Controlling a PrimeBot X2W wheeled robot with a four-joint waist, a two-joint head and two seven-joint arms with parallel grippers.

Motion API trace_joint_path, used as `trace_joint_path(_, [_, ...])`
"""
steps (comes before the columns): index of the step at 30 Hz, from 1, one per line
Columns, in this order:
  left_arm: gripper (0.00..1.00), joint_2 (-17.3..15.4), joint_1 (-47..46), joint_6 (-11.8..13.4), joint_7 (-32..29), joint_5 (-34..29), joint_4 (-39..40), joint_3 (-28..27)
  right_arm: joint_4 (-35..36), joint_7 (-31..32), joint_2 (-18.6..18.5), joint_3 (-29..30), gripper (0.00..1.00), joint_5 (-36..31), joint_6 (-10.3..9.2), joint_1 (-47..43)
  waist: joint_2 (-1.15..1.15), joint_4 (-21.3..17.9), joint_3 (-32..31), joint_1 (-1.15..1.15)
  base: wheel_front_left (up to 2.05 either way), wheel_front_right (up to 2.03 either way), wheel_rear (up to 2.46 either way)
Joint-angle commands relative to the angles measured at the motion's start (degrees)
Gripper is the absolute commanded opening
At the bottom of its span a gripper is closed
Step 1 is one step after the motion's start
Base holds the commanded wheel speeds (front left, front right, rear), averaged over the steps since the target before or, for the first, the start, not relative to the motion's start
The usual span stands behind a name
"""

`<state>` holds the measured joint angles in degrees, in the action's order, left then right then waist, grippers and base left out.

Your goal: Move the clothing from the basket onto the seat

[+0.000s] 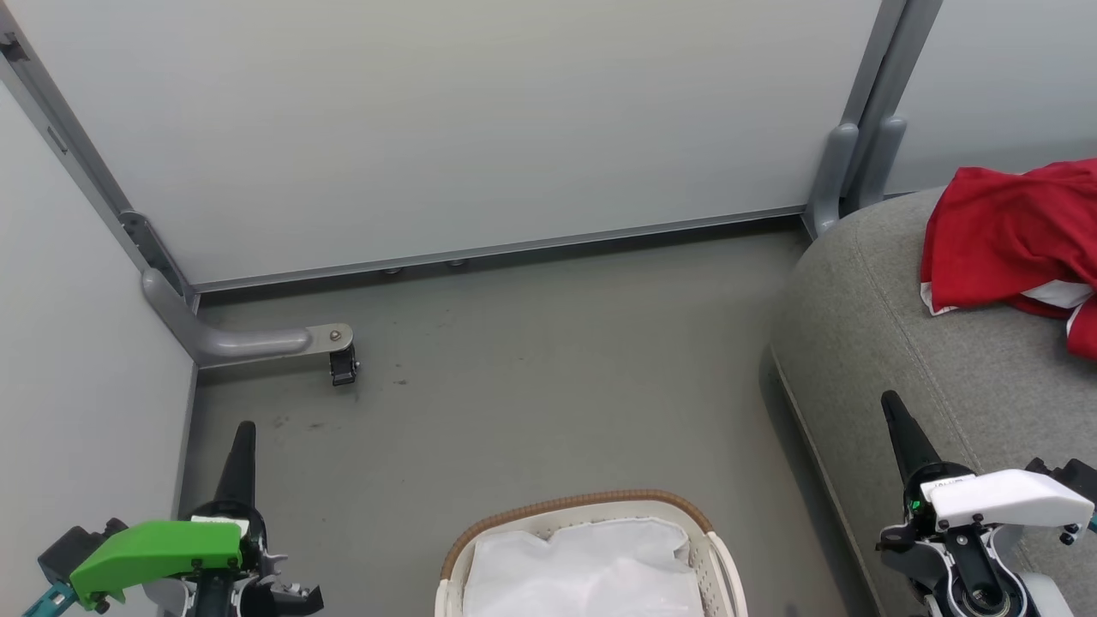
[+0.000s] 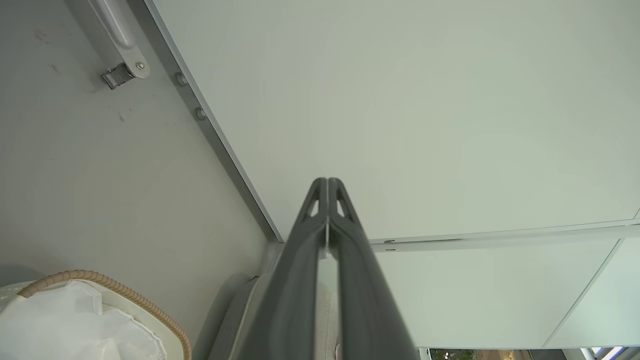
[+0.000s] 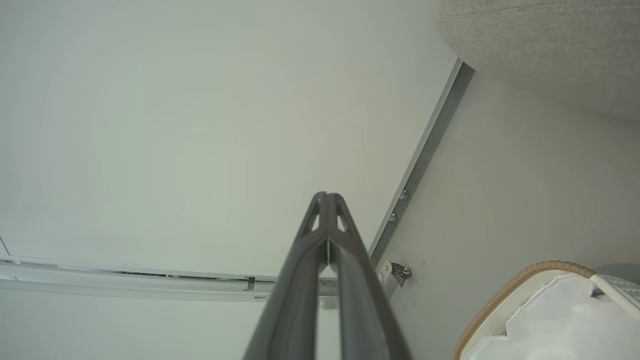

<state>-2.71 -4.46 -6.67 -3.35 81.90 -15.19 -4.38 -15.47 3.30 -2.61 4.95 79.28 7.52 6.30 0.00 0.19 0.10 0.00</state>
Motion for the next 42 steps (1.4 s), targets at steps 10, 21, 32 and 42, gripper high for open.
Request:
trace_joint_path(10, [0.0,-0.27,-1.7,-0.55,-1.33,4.28,0.77,-1.04,0.95,1.46,-0.37,0.8,0.0,5.41,-0.05,-0.06,0.0,-0.06,0.02,0.0,0.0,0.0,0.0])
trace_joint_path(21, [0.0,-0.28,-1.99,-0.86,-2.59,8.02,1.1,-1.86,1.33,2.64,-0.41,1.34,0.0,10.03,-0.04,-0.14,0.0,-0.13,0.05,0.0,0.0,0.0,0.0])
trace_joint_path(32, [0.0,-0.29,-2.06,-0.95,-3.42,10.63,1.21,-2.31,1.62,3.42,-0.43,1.72,0.0,13.21,-0.03,-0.2,0.0,-0.19,0.07,0.0,0.0,0.0,0.0])
trace_joint_path(42, [0.0,-0.29,-2.06,-0.95,-3.41,10.61,1.21,-2.31,1.61,3.42,-0.43,1.71,0.0,13.21,-0.03,-0.2,0.0,-0.19,0.07,0.0,0.0,0.0,0.0])
